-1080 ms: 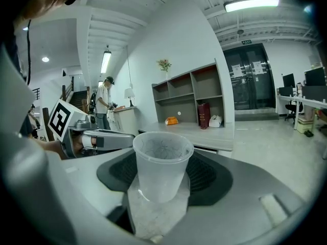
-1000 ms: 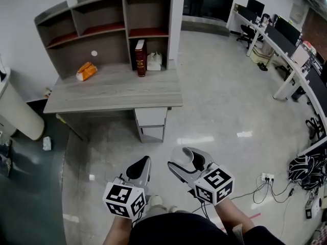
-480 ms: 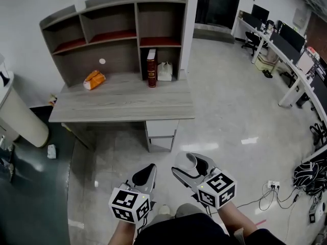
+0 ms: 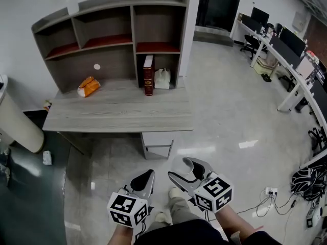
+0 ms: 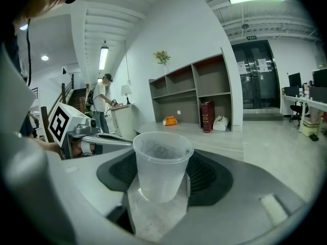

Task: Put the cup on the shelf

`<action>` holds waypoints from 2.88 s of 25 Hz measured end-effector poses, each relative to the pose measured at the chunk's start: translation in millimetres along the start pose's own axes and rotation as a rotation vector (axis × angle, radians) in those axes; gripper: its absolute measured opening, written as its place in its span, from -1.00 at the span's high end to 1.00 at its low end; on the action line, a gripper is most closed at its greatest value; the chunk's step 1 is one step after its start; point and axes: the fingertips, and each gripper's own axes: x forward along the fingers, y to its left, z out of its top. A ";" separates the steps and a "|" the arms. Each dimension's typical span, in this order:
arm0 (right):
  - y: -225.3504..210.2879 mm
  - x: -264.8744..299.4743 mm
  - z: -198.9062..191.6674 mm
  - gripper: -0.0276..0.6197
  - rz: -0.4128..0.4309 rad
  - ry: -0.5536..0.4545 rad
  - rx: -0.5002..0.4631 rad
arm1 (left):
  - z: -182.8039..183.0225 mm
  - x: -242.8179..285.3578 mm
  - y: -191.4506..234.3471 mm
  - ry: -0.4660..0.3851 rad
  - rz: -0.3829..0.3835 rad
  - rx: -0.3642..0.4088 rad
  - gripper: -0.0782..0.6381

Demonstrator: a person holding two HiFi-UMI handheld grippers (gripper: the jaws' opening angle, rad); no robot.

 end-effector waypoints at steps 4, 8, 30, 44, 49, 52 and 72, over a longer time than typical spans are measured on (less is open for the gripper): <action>-26.5 14.7 9.2 0.03 0.032 0.003 -0.017 | 12.1 30.1 8.0 -0.010 0.023 0.001 0.79; -52.8 25.8 28.1 0.03 0.059 -0.008 -0.025 | 33.6 57.4 16.1 -0.016 0.044 0.020 0.79; -161.1 70.1 86.7 0.03 0.188 -0.033 -0.116 | 89.9 167.2 46.8 -0.044 0.169 0.046 0.76; -191.0 127.2 115.1 0.03 0.178 -0.020 -0.117 | 124.1 210.6 101.8 -0.053 0.140 0.054 0.74; -207.0 159.3 143.8 0.03 0.147 -0.035 -0.119 | 150.8 230.5 131.8 -0.050 0.099 0.074 0.74; -216.7 177.7 159.3 0.03 0.128 -0.040 -0.116 | 166.1 242.8 149.6 -0.043 0.079 0.083 0.74; -267.0 294.8 257.1 0.03 0.013 -0.068 -0.114 | 240.0 294.5 259.7 -0.005 -0.039 0.110 0.73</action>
